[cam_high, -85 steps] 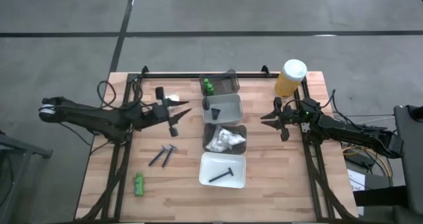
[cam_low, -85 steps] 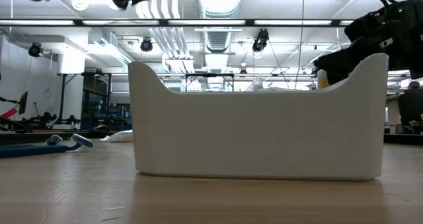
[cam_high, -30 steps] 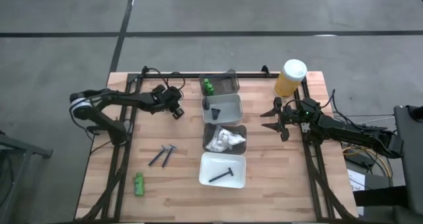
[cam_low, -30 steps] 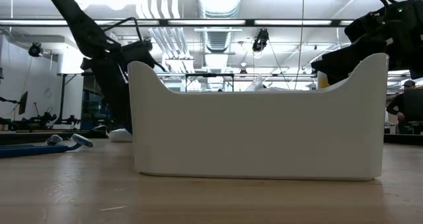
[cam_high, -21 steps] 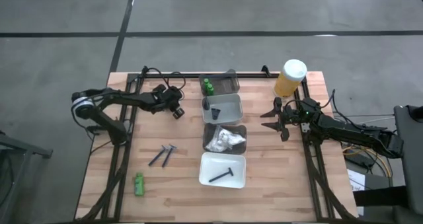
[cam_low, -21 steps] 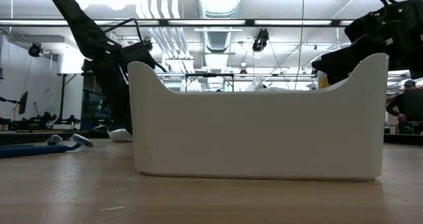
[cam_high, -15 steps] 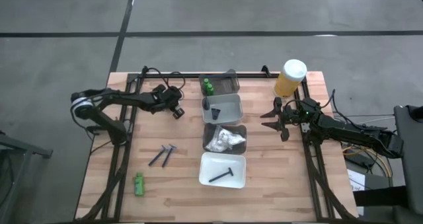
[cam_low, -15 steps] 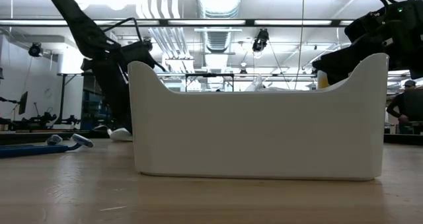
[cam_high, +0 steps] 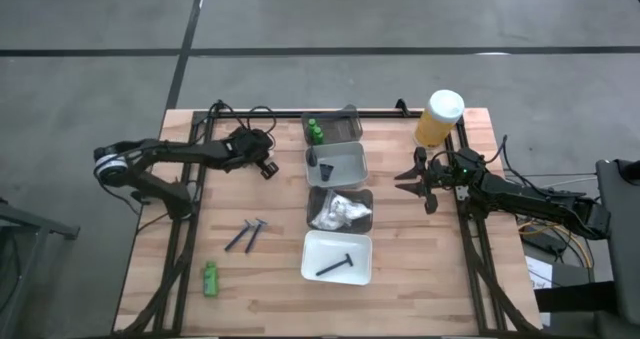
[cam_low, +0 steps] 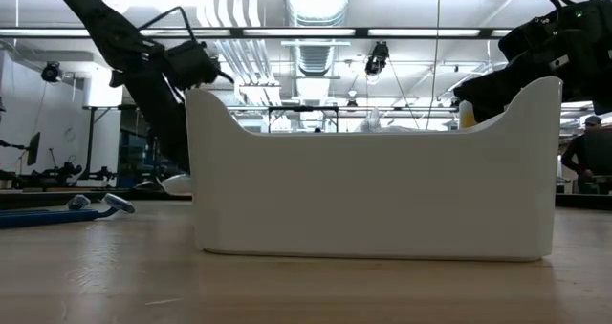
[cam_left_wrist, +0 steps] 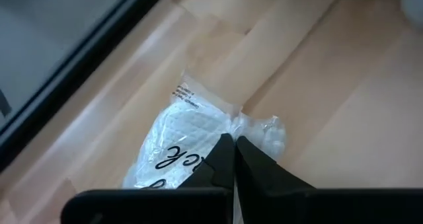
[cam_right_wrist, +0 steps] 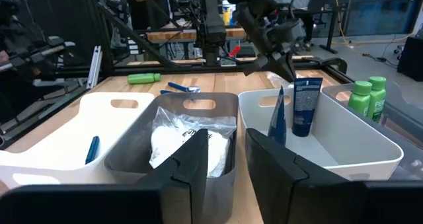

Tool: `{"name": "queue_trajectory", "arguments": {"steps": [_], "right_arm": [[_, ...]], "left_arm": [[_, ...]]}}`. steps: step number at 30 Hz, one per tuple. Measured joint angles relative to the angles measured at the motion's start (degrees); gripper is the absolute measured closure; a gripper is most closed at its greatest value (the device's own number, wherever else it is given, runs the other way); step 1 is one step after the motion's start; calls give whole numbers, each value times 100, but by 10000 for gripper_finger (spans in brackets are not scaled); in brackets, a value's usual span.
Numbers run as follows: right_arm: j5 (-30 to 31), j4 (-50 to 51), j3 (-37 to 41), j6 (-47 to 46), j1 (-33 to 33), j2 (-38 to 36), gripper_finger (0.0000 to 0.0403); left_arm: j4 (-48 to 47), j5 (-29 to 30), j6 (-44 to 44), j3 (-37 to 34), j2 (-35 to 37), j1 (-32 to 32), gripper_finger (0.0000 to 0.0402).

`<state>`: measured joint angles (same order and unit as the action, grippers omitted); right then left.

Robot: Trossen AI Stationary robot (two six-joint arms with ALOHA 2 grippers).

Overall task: Pick & Place Travel size toiletries
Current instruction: Put the white cotton pack into the bottom black bin

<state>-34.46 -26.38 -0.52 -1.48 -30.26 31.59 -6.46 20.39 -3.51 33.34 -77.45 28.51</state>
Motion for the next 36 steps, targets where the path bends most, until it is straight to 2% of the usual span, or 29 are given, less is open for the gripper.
{"name": "queue_trajectory", "arguments": {"steps": [18,36], "right_arm": [[0,1,-1,0,0,0,360],[0,1,0,0,-2,0,309]], "left_arm": [[-365,28,-39,-7,1523,-291,401],[-158,-96,36,116,2591,-743,401]]}}
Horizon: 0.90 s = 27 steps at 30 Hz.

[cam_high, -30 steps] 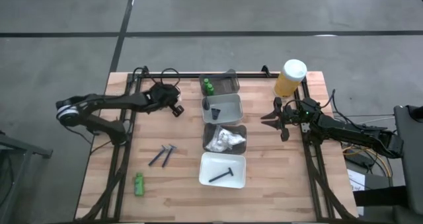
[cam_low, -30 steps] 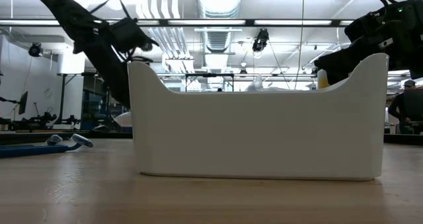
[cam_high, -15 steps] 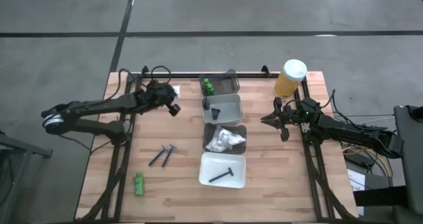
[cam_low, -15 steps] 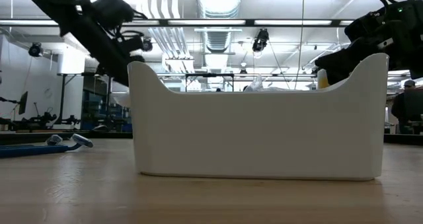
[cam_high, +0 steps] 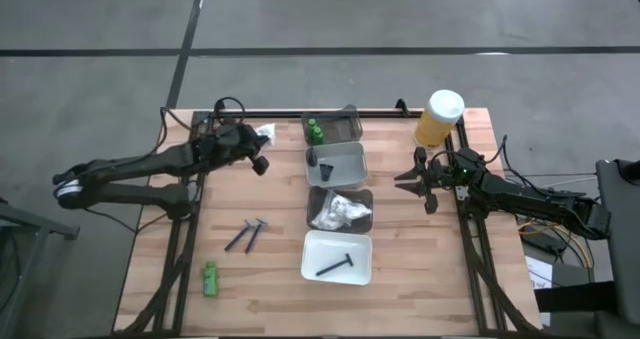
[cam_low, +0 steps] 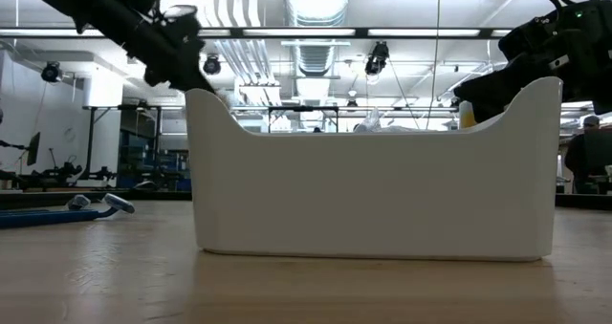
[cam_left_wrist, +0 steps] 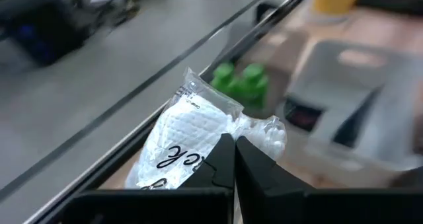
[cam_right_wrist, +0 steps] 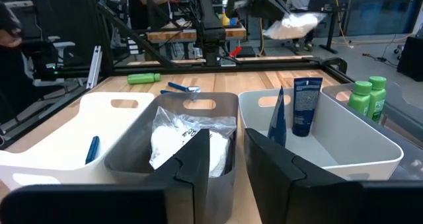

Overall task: Pick & Place Travel size toiletries
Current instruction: Put the white cotton pack into the bottom black bin

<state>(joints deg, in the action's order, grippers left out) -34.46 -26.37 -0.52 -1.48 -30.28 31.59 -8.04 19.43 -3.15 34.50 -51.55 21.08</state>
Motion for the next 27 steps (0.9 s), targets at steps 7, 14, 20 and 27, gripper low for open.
{"name": "queue_trajectory", "arguments": {"steps": [7,14,20,27], "right_arm": [[0,0,0,0,0,0,292],[0,0,-1,0,1,0,272],[0,0,0,0,0,0,257],[0,0,-2,0,0,0,241]], "left_arm": [[882,-1040,195,4,191,-157,401],[1591,-2157,207,2,219,-181,397],[2252,-2884,135,-2,77,-278,393],[3002,-3236,115,-2,-175,-452,391]]}}
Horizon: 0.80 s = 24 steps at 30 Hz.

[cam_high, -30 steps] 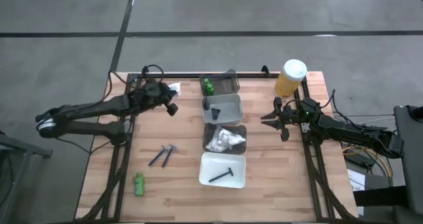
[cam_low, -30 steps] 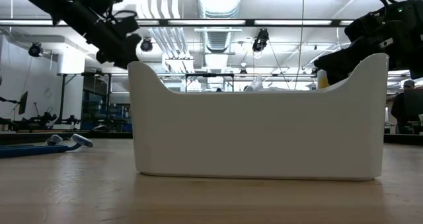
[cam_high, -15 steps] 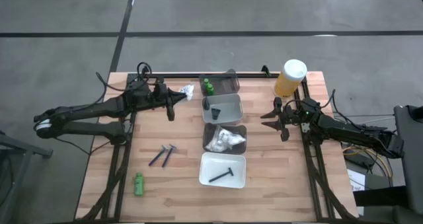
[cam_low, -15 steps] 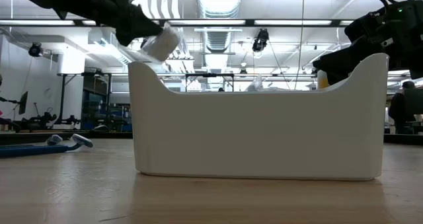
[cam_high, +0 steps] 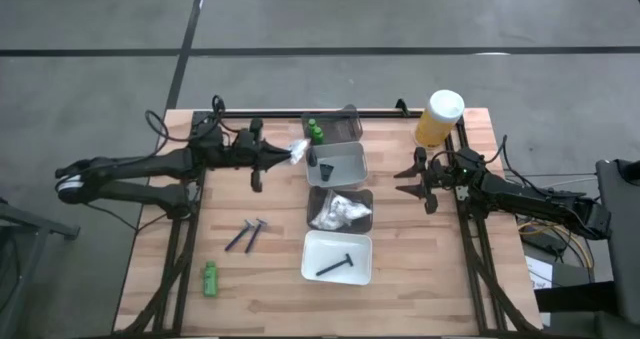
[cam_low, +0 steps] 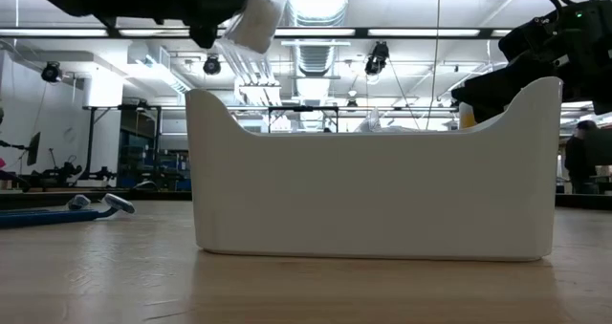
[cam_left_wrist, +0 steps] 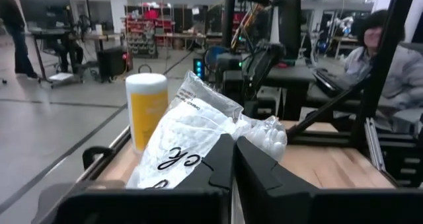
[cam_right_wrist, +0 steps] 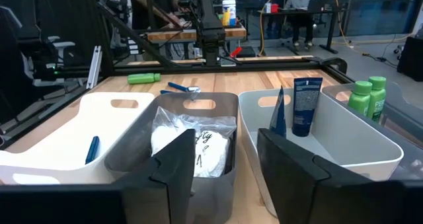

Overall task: Pick & Place Travel size toiletries
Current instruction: Put the white cotton pack into the bottom black bin

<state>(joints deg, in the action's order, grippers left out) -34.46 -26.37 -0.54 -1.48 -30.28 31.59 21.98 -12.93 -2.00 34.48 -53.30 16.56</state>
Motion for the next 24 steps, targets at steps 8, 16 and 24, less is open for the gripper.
{"name": "queue_trajectory", "arguments": {"steps": [8,16,24], "right_arm": [[0,0,1,0,0,0,221],[0,0,1,0,0,0,208],[0,0,2,0,1,0,202]], "left_arm": [[826,4,-294,0,-389,-18,390],[1649,-61,-531,59,-1085,-232,390],[1753,-157,-152,464,-1823,-779,390]]}}
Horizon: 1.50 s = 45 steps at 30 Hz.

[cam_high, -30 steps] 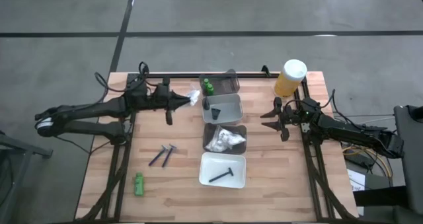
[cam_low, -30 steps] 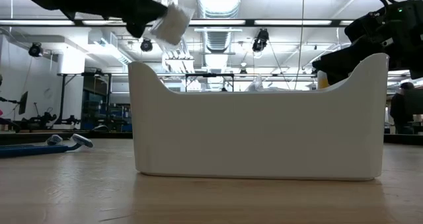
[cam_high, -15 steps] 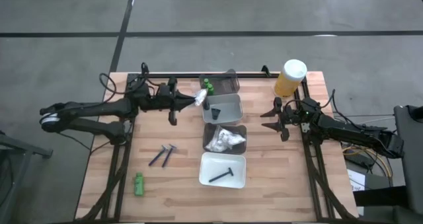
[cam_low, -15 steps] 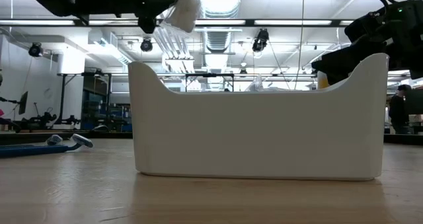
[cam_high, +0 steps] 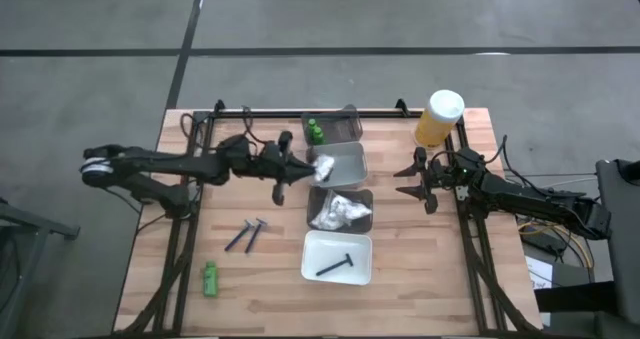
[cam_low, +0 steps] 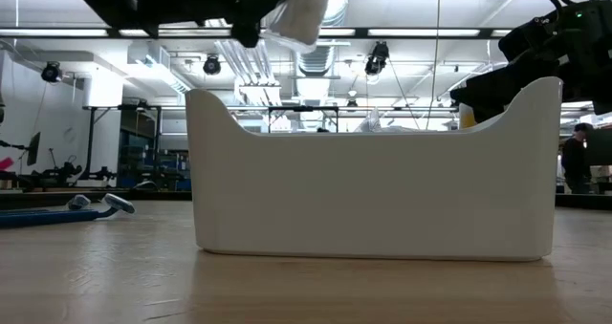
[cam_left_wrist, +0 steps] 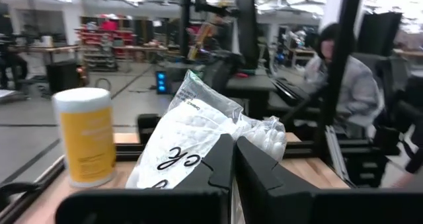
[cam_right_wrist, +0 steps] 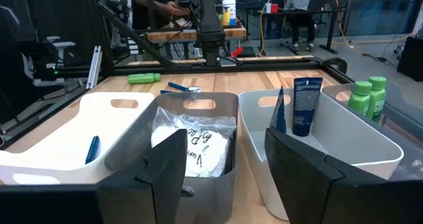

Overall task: Pick & Place Travel size toiletries
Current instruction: Put the white cotton pack into the bottom black bin

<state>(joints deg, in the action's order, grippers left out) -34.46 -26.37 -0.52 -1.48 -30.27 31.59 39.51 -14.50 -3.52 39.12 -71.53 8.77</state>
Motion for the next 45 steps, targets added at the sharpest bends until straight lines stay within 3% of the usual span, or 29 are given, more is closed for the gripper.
{"name": "queue_trajectory", "arguments": {"steps": [10,22,45], "right_arm": [[0,0,-1,0,1,0,227],[0,0,0,0,0,0,263],[0,0,-1,0,-1,0,337]], "left_arm": [[-6,-4,299,496,-867,-548,390],[-366,-4,-967,454,-1469,-598,390],[-354,13,96,452,-1482,-744,389]]}}
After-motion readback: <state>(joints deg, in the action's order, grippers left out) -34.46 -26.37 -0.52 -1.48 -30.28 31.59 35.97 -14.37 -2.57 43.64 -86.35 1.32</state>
